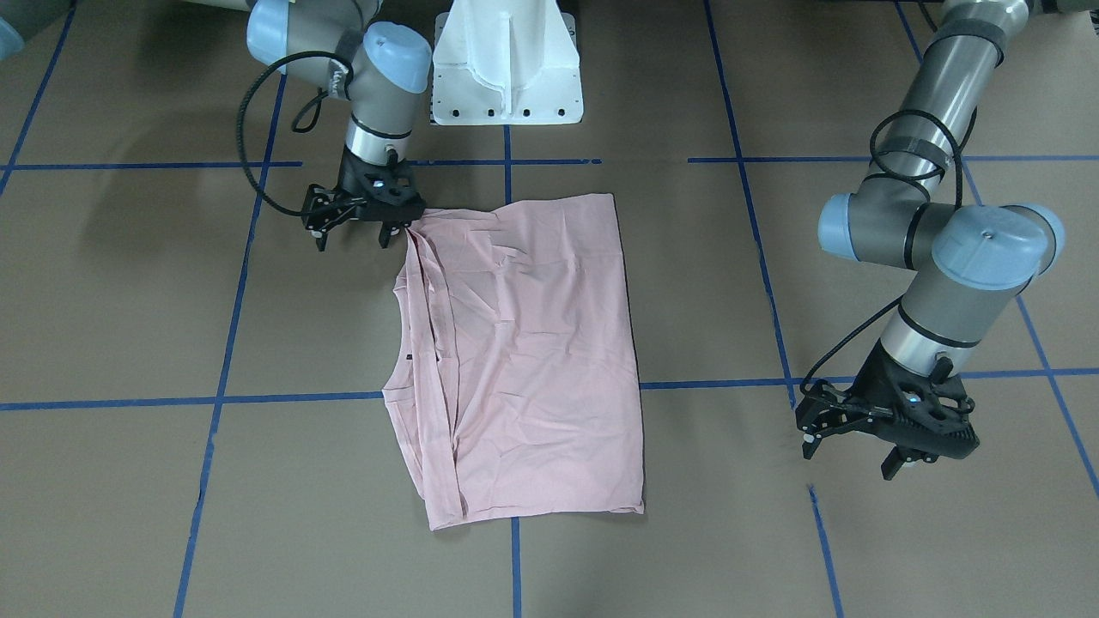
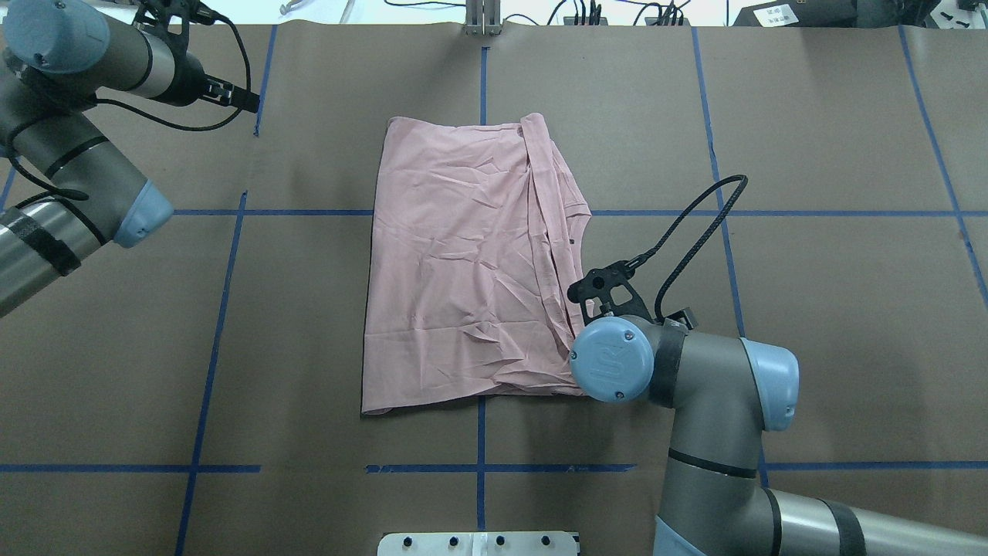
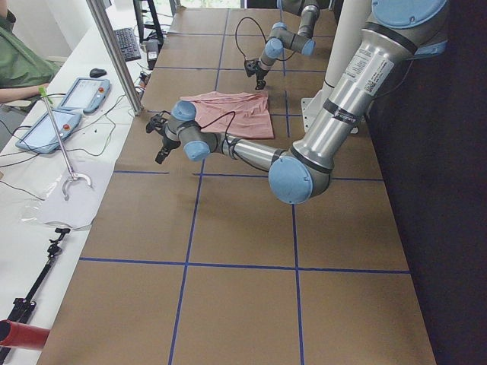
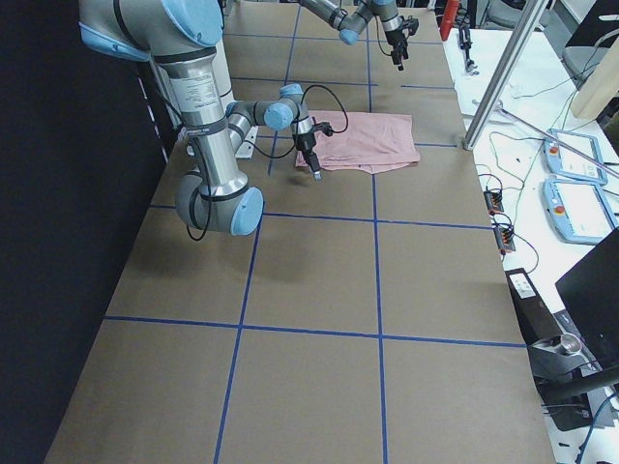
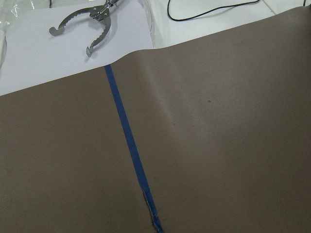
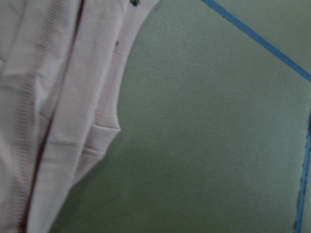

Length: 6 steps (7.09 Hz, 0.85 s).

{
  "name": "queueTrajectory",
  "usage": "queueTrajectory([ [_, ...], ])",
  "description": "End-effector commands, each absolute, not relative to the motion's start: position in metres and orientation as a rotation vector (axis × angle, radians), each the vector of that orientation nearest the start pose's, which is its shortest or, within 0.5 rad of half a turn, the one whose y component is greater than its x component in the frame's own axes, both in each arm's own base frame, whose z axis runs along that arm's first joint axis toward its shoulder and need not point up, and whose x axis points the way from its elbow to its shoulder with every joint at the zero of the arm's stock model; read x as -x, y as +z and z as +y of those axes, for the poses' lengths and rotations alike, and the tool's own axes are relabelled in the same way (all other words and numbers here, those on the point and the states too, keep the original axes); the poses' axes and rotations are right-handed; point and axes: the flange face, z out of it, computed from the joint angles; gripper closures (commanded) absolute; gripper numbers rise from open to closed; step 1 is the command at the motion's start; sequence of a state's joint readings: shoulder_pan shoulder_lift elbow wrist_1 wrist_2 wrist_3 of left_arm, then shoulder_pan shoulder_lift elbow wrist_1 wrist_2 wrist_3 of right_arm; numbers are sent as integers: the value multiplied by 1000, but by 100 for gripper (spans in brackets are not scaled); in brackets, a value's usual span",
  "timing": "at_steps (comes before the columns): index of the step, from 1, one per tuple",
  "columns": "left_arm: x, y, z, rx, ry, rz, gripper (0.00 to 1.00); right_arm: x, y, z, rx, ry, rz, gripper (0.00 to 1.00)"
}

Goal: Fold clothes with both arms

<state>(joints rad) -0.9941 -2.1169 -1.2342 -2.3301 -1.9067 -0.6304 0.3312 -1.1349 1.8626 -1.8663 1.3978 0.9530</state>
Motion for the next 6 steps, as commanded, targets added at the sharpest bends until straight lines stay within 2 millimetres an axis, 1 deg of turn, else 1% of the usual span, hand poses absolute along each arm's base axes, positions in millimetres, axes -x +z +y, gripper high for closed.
queueTrajectory([
  [1,-318,415,-674,-615,114,799,0,508,317,-338,-365,-222,-346,0],
  [2,-318,415,-674,-615,114,799,0,523,277,-343,-392,-211,-405,3],
  [3,-318,415,-674,-615,114,799,0,541,249,-349,-406,-206,-435,9],
  [4,-318,415,-674,-615,114,799,0,567,241,-357,-415,-196,-461,16],
  [5,-318,415,-674,-615,114,799,0,591,254,-363,-417,-192,-471,25],
  [6,-318,416,-674,-613,113,798,0,595,257,-364,-417,-207,-465,32],
])
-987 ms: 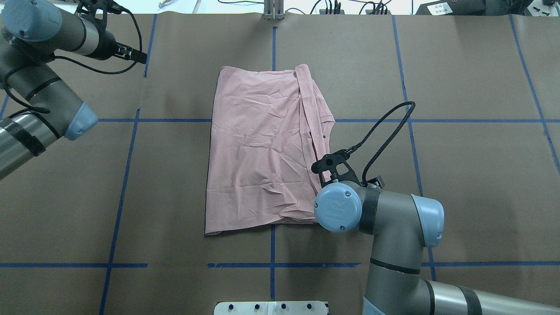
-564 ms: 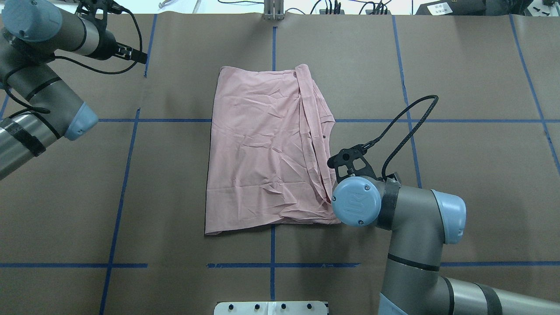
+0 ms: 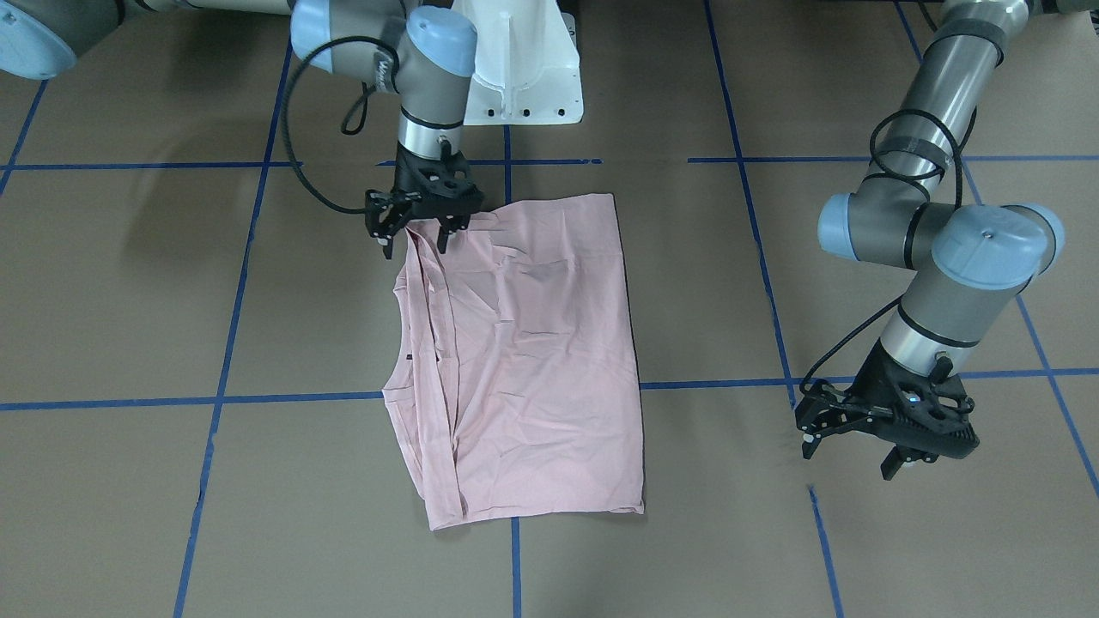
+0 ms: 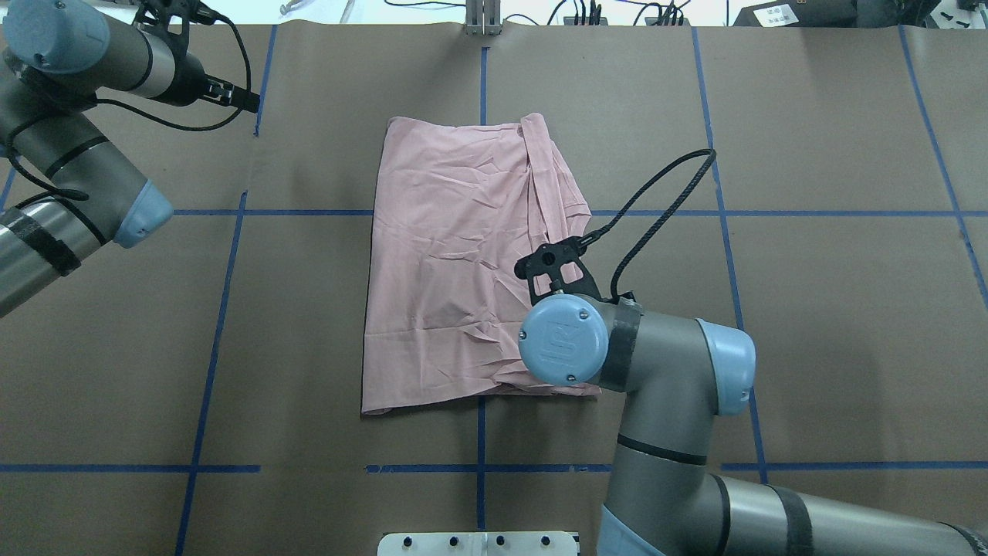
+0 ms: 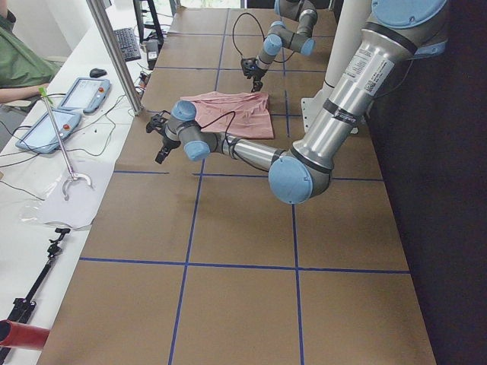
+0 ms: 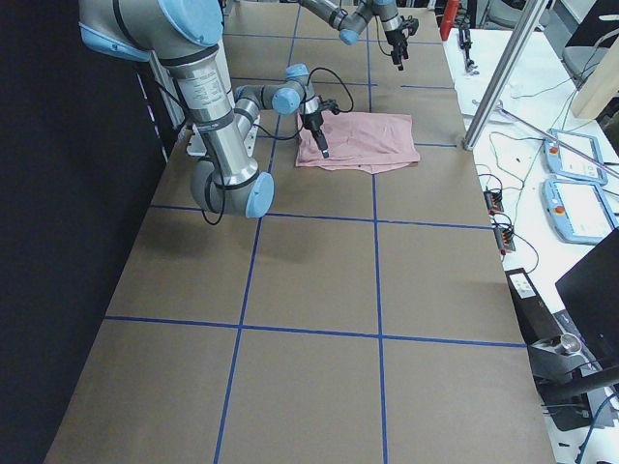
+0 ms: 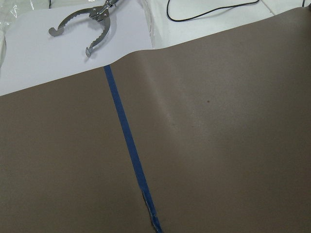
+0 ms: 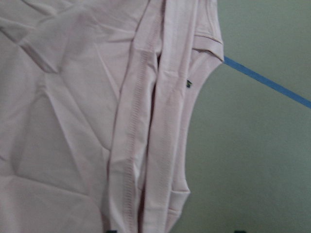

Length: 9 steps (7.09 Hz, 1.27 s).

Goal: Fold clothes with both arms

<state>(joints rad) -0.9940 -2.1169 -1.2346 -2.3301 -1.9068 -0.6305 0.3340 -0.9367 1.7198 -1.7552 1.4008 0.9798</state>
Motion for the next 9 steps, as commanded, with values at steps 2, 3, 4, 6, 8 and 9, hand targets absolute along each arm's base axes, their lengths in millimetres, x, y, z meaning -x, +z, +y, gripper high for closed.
queueTrajectory([
  [2,-318,417,-673,-612,113,797,0,602,256,-350,-406,-232,-469,45],
  [3,-318,417,-673,-612,113,797,0,603,256,-349,-405,-233,-470,55],
  [4,-318,417,-673,-612,113,797,0,602,261,-349,-402,-236,-463,64],
  [6,-318,417,-673,-612,113,797,0,604,265,-345,-398,-244,-457,70],
  [8,-318,417,-673,-612,113,797,0,601,263,-344,-392,-249,-442,100],
  [9,-318,417,-673,-612,113,797,0,596,262,-347,-398,-254,-443,100],
])
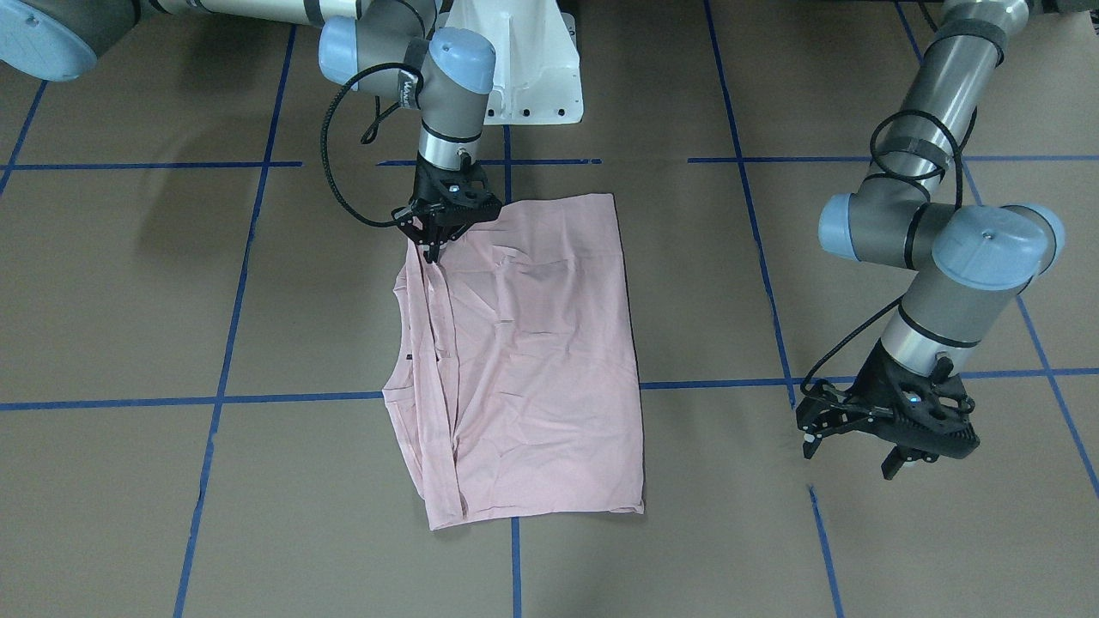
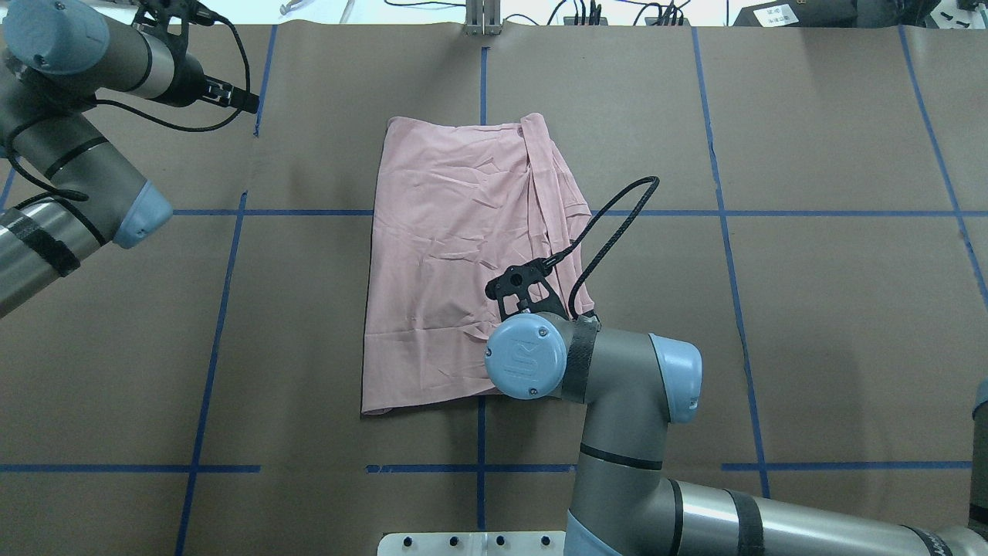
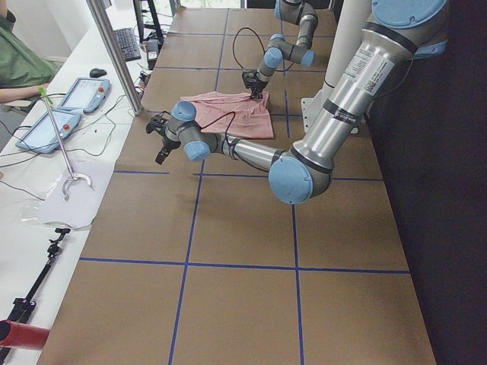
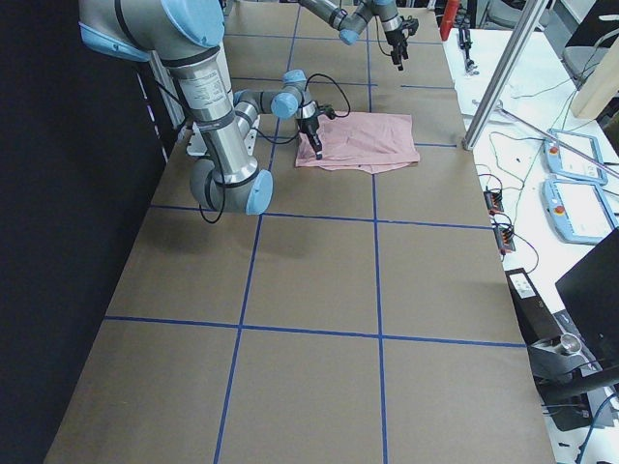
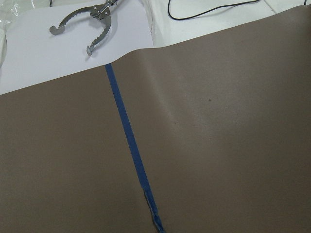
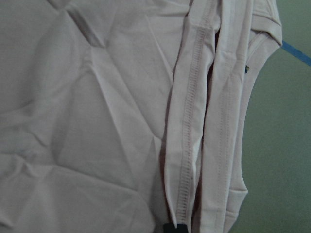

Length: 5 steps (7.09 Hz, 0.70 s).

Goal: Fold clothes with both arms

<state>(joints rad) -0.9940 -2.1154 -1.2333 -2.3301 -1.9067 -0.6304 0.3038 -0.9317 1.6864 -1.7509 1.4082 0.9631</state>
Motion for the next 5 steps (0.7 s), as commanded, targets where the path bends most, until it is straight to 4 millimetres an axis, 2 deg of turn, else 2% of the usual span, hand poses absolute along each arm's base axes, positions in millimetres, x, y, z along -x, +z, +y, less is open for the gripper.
queueTrajectory([
  [1,-318,417,-673,-612,113,797,0,591,260,-351,-403,-252,-442,100],
  [2,-318,417,-673,-612,113,797,0,584,265,-351,-404,-265,-432,100],
  [3,-318,417,-673,-612,113,797,0,564,292,-345,-402,-265,-412,100],
  [4,-319,417,-673,-611,115,798,0,551,299,-333,-403,-268,-418,91],
  [5,-319,417,-673,-611,115,798,0,552,305,-328,-397,-269,-413,74],
])
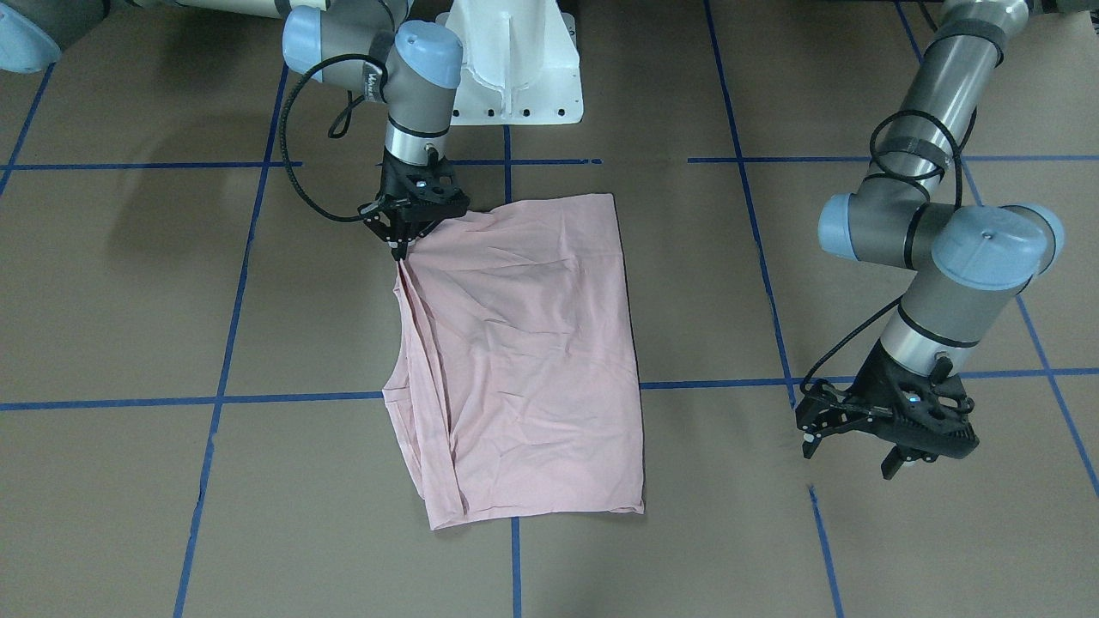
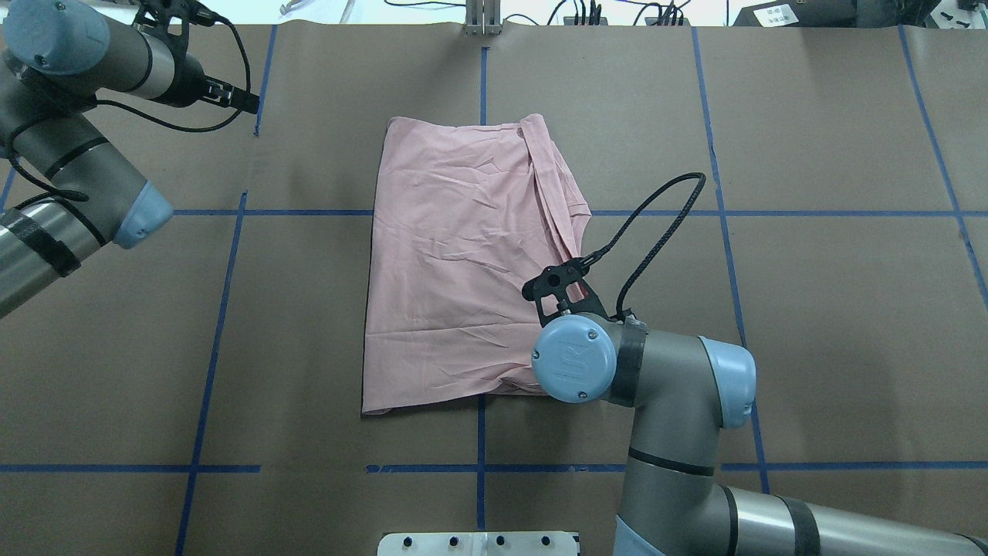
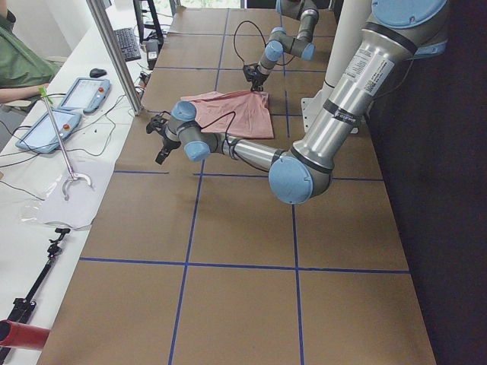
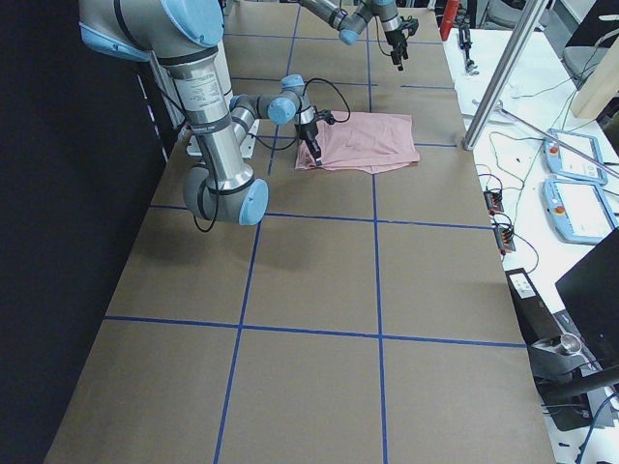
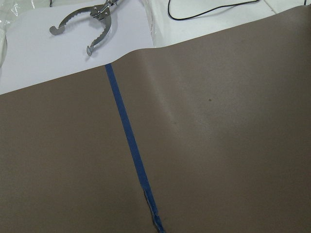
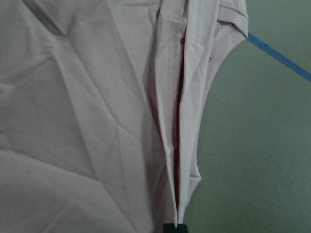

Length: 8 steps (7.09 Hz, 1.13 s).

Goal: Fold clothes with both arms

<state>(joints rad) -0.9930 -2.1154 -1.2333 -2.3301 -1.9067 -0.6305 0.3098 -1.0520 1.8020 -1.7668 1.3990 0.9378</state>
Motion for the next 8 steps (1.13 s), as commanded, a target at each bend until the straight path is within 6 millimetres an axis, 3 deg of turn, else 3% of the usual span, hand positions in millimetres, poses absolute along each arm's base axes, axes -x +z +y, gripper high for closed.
queueTrajectory([
  [1,-319,417,-673,-611,115,798,0,554,304,-326,-396,-273,-415,1],
  [2,-319,417,-673,-611,115,798,0,552,298,-331,-403,-264,-426,0],
  [3,-319,417,-673,-611,115,798,0,541,291,-355,-416,-236,-426,0],
  [4,-319,414,-673,-615,115,800,0,532,273,-380,-429,-185,-444,0],
  [5,-317,394,-669,-622,96,826,0,519,250,-400,-416,-150,-546,0],
  [6,-320,371,-656,-536,39,946,0,509,244,-405,-420,-116,-722,0],
  [7,-321,337,-631,-482,-51,1050,0,503,251,-399,-393,32,-851,0],
  [8,-358,310,-571,-388,-91,1120,0,487,254,-390,-371,128,-931,0],
])
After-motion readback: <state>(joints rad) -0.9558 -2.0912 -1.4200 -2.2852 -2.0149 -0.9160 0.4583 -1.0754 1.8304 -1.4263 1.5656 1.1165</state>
